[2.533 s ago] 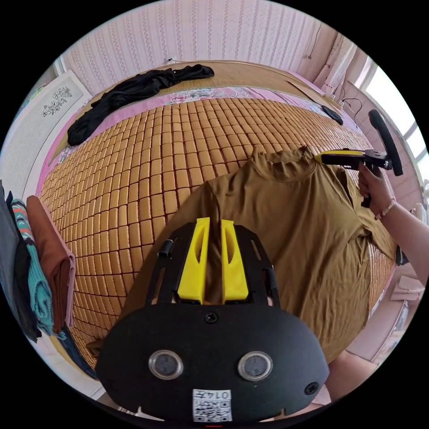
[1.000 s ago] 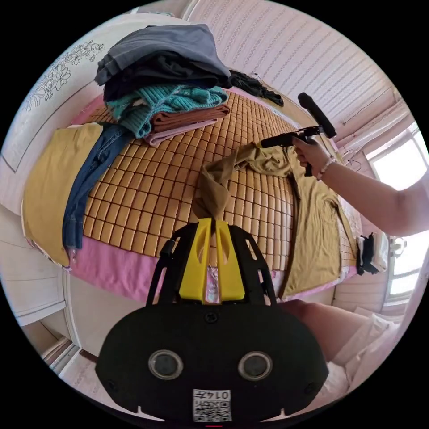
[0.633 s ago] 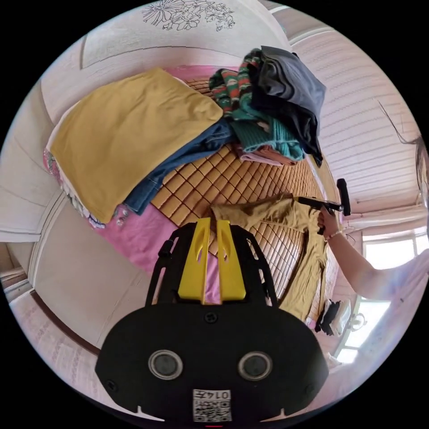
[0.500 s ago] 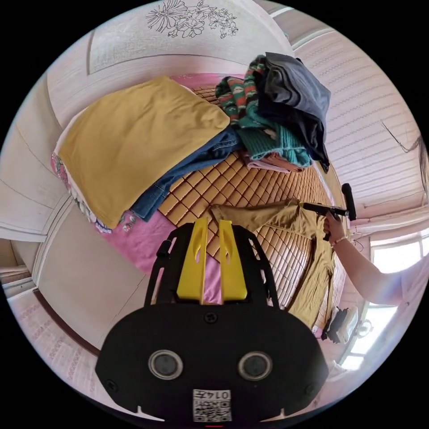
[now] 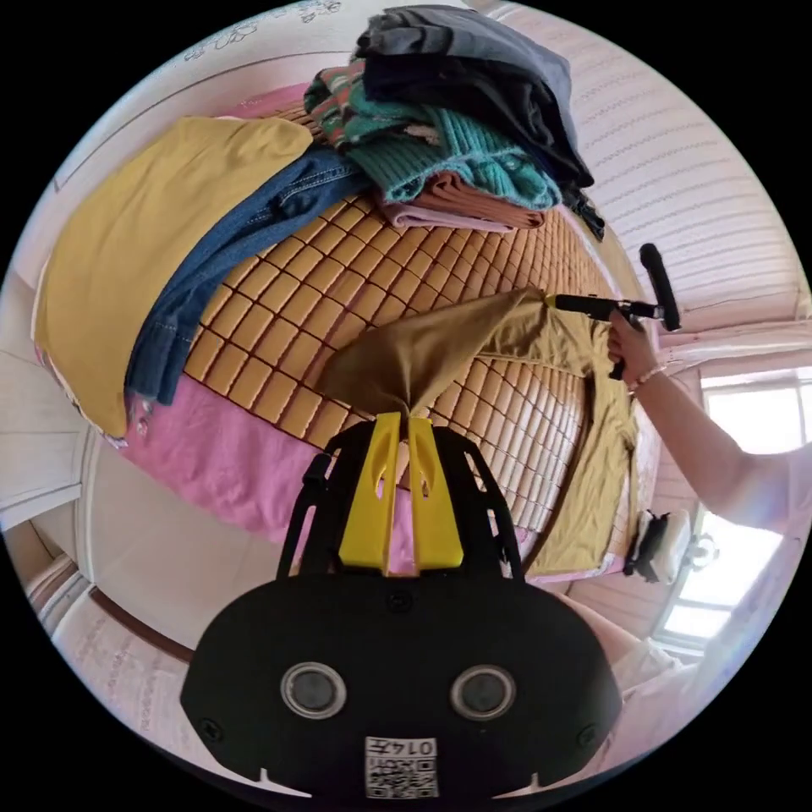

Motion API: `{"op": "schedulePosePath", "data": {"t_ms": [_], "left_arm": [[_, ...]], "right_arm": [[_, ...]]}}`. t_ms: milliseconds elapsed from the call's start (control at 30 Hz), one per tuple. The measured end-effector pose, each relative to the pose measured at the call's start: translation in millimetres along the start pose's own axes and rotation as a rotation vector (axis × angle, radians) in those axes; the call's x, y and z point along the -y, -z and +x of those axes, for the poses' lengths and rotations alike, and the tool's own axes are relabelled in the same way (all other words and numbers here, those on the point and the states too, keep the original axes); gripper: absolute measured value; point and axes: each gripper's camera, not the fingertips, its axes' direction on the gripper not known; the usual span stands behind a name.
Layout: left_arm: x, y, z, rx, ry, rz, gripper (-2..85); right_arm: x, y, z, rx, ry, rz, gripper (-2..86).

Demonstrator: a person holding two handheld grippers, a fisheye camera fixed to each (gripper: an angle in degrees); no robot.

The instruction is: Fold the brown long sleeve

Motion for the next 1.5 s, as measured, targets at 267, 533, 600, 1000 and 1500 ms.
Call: {"op": "schedulePosePath", "data": {"t_ms": [267, 533, 600, 1000, 1500], "left_arm": [[-25.1, 70.6, -77.7, -0.296, 0.358, 0.236, 1.1], [-11.5, 51.9, -73.1, -0.066, 0.328, 0.221, 6.6], [-7.1, 38.3, -62.6, -0.011, 0.292, 0.190, 7.3], [-1.3, -3.0, -37.8, 0.120, 0.236, 0.140, 1.0], [-16.5, -14.5, 7.5, 0.204, 0.213, 0.221, 5.7]], "right_arm": [[6.0, -14.6, -37.8, -0.057, 0.130, 0.009, -0.3], [0.0, -10.6, -37.9, 0.022, 0.053, 0.090, 0.0], [-5.9, -9.8, -36.5, 0.011, 0.020, 0.107, 0.0], [-13.2, -33.3, -23.0, 0.048, -0.105, 0.069, -0.7], [-20.4, -71.2, -240.6, 0.338, 0.384, -0.011, 6.7]]}}
